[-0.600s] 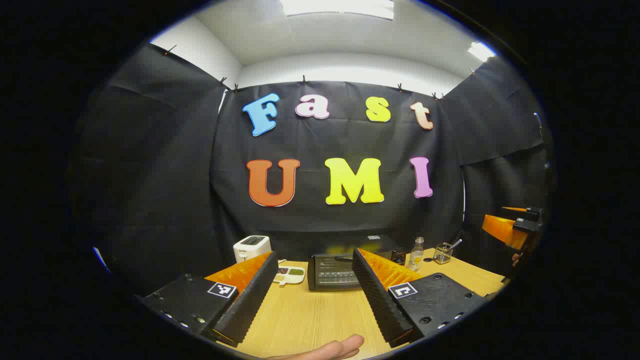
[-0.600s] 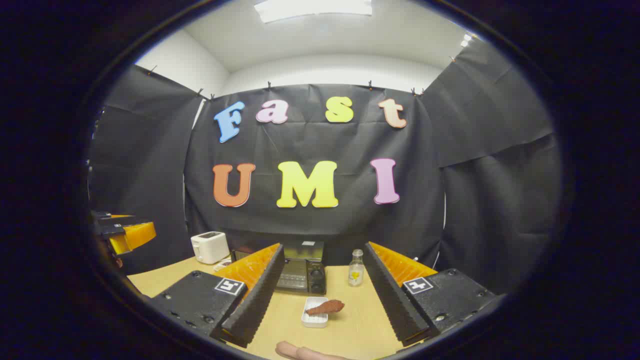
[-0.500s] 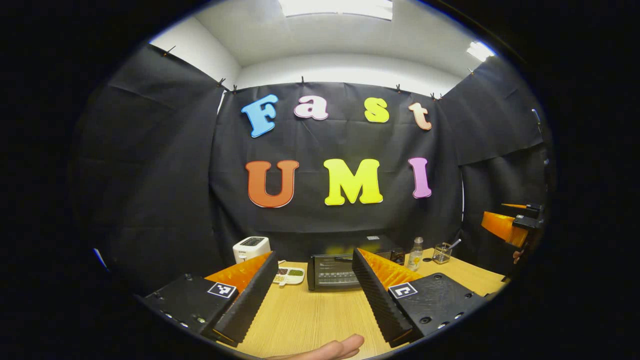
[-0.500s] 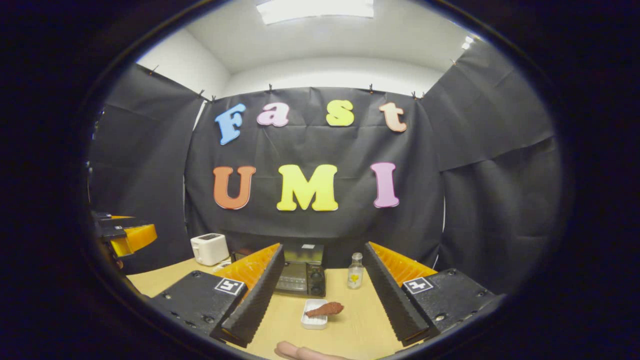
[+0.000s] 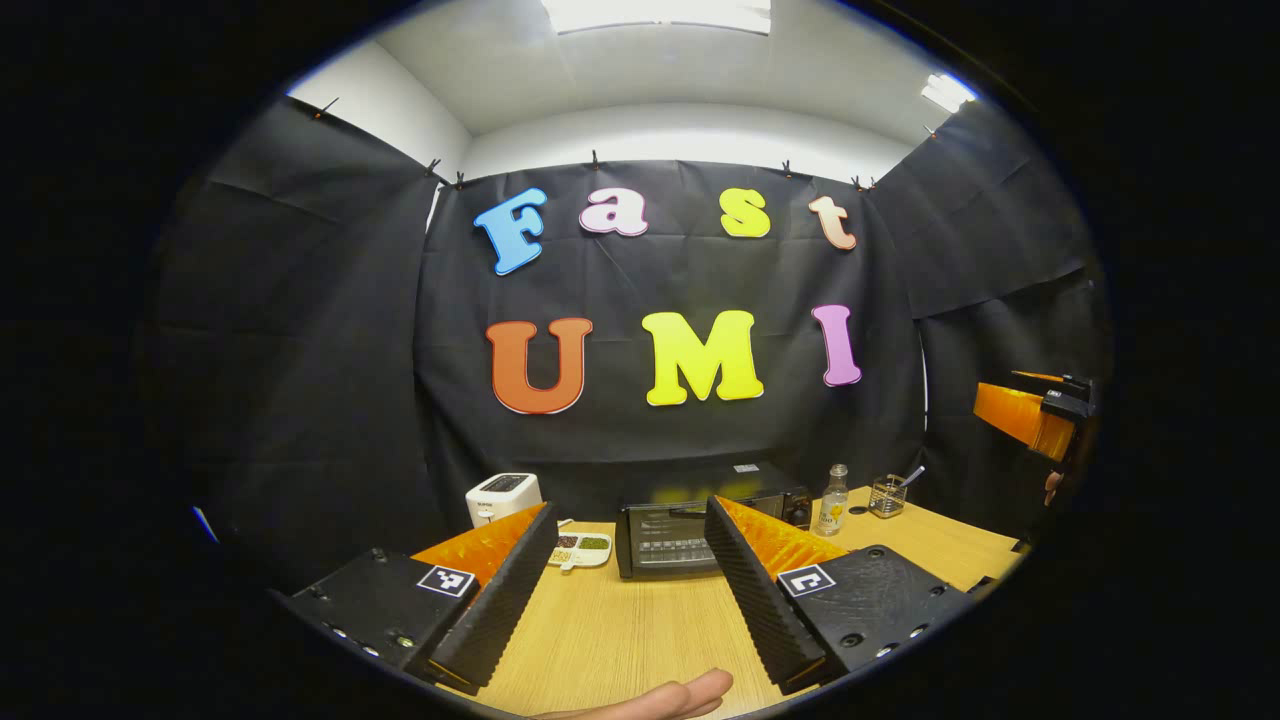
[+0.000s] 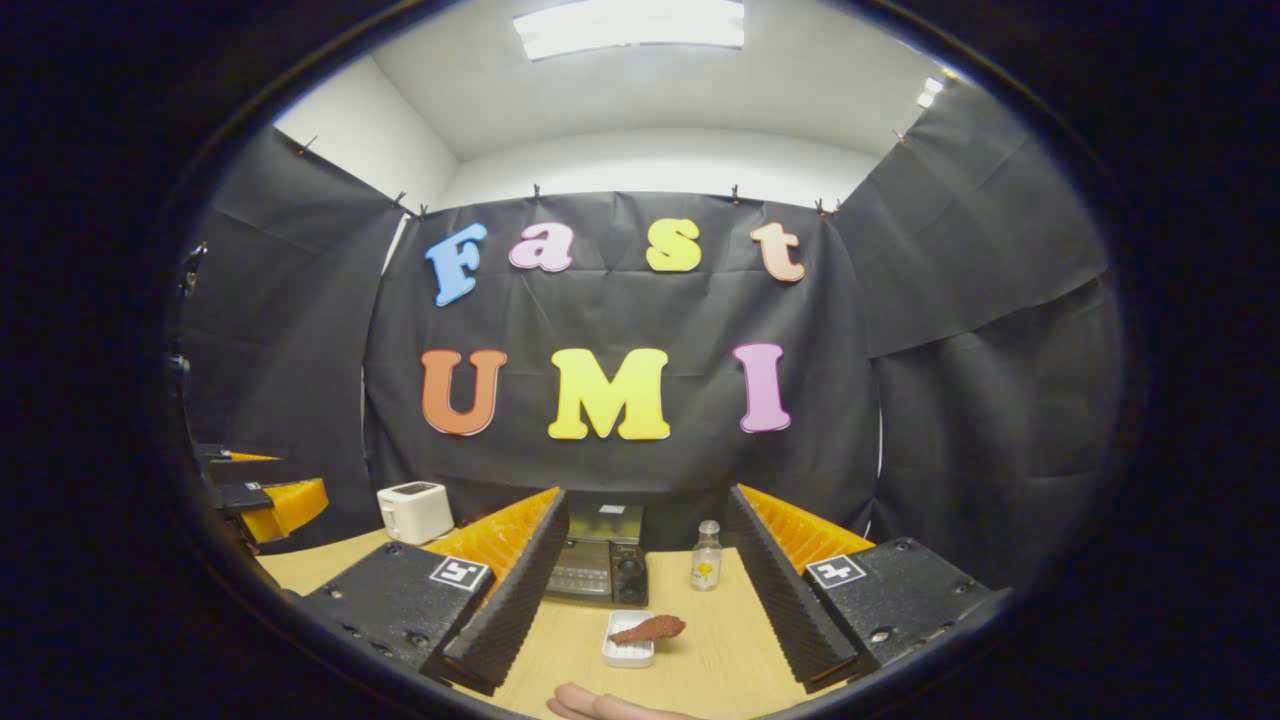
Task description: Open the electric oven with the left hand, put the food in, and close the electric oven.
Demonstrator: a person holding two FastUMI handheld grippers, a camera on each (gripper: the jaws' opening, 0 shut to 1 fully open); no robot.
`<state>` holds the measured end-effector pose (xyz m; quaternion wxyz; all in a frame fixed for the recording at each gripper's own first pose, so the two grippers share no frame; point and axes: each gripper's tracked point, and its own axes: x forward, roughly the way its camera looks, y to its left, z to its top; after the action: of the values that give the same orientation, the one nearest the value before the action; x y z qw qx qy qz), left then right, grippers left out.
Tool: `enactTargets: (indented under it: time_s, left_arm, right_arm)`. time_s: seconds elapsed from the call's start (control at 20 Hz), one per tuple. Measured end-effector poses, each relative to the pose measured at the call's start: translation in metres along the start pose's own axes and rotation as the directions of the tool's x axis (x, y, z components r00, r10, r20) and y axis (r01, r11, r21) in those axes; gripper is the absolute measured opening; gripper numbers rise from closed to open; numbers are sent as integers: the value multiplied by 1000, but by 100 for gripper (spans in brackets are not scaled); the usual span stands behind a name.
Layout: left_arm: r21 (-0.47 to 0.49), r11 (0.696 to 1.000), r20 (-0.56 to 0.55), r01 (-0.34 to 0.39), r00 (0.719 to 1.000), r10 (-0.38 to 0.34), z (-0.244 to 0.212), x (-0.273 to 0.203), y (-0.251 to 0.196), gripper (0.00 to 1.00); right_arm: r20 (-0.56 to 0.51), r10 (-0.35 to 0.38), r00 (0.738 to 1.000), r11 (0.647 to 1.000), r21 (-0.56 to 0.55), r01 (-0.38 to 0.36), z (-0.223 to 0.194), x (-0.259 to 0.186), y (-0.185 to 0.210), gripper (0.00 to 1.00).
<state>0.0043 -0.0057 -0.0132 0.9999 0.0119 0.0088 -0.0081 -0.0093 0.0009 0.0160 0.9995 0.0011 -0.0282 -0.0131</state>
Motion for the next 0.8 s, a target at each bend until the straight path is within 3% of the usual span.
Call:
enactTargets:
  time_s: [0.05, 0.2, 0.25, 0.4, 0.45, 0.5, 0.55, 0.6, 0.8]
  left_arm:
    - [-3, 1000, -5, 0, 1000, 0, -1, 0, 0, 94]
    - [-6, 1000, -6, -24, 1000, 24, 0, 4, 6, 94]
    - [-13, 999, -2, -33, 999, 33, 1, 5, 6, 94]
    - [-35, 999, 0, -37, 999, 37, 3, 13, 4, 94]
    - [-31, 999, 0, -42, 999, 42, 3, 16, 5, 94]
    - [-27, 999, -5, -47, 999, 47, 3, 21, 5, 94]
    - [-24, 999, -8, -48, 999, 48, 2, 26, 3, 94]
    - [-25, 999, -8, -44, 999, 44, 2, 31, 0, 94]
    - [-68, 997, -12, -22, 1000, 22, 0, 64, -15, 94]
  right_arm:
    - [-5, -1, 1000, 1000, 1, 1, -2, 1, -1, 100]
    - [-13, -2, 1000, 1000, 1, 2, -5, 3, -4, 100]
    - [-11, -4, 1000, 1000, 3, 4, -6, 4, -7, 96]
    - [-13, -12, 1000, 1000, 21, 12, -10, 7, -15, 100]
    - [-16, -16, 1000, 999, 29, 16, -13, 8, -19, 96]
    - [-19, -19, 1000, 999, 33, 19, -15, 9, -23, 100]
    - [-20, -20, 1000, 999, 33, 21, -16, 12, -27, 96]
    - [-17, -21, 1000, 999, 30, 22, -16, 14, -31, 100]
    - [4, -45, 999, 998, 33, 45, -14, 24, -55, 100]
